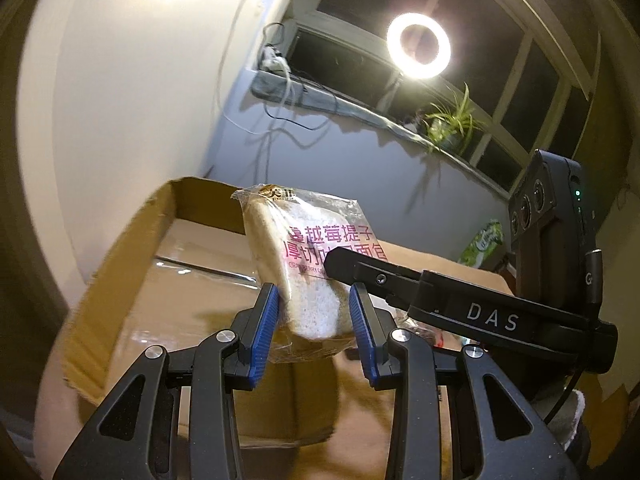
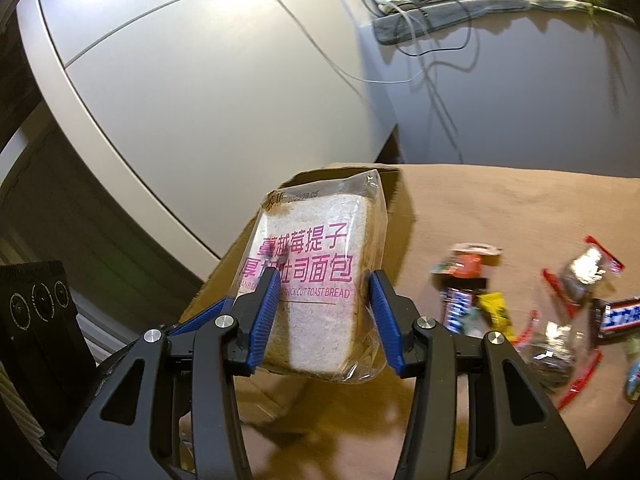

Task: Organize snacks
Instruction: 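Carry the bread loaf into the cardboard box and open the right gripper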

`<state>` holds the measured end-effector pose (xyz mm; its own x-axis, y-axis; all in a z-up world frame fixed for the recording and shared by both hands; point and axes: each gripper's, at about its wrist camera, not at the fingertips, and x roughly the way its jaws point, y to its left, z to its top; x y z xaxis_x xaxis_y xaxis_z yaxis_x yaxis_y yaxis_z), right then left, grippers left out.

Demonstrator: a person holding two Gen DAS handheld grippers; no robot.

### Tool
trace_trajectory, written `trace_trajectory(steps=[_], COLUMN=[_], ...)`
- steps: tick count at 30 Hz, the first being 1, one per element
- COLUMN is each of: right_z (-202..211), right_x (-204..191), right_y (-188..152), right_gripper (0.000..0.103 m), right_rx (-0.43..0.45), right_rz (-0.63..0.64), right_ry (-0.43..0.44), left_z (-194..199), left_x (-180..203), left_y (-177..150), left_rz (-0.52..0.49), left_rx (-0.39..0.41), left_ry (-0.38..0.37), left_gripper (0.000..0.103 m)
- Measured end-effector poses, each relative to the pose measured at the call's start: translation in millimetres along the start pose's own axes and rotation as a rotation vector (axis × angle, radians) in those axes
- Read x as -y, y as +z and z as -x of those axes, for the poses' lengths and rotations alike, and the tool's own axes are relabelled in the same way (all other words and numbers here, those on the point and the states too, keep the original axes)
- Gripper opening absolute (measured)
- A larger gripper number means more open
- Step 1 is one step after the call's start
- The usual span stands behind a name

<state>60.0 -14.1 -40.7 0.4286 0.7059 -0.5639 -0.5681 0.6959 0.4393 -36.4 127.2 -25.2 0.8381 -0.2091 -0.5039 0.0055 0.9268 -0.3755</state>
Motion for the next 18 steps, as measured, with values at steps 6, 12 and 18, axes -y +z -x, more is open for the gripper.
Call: trace_trajectory(steps=[6,12,18], right_z=[-27.9,-50.4,-53.1], right_x=[-18.3,-25.9,-31.2], right_y=[-1.7,-4.8,-4.3], right_gripper=[0.049,0.048,0.048], right_rx=[-0.03,-0.084,-0.086], right_rz=[0.015,0.016,0.035], right_ry=[0.038,0.08,0.087], left_z=[4.4,8.6,18.6], left_x=[-30.0,-52.5,-53.4], left_y=[-0.3,-2.3,-2.0], left_rz=[0.038,0.058,0.044], left_rx=[0.005,0.008,0.035], left_ry=[0.036,0.093,0.12], left_gripper=[0.034,0.034,0.034])
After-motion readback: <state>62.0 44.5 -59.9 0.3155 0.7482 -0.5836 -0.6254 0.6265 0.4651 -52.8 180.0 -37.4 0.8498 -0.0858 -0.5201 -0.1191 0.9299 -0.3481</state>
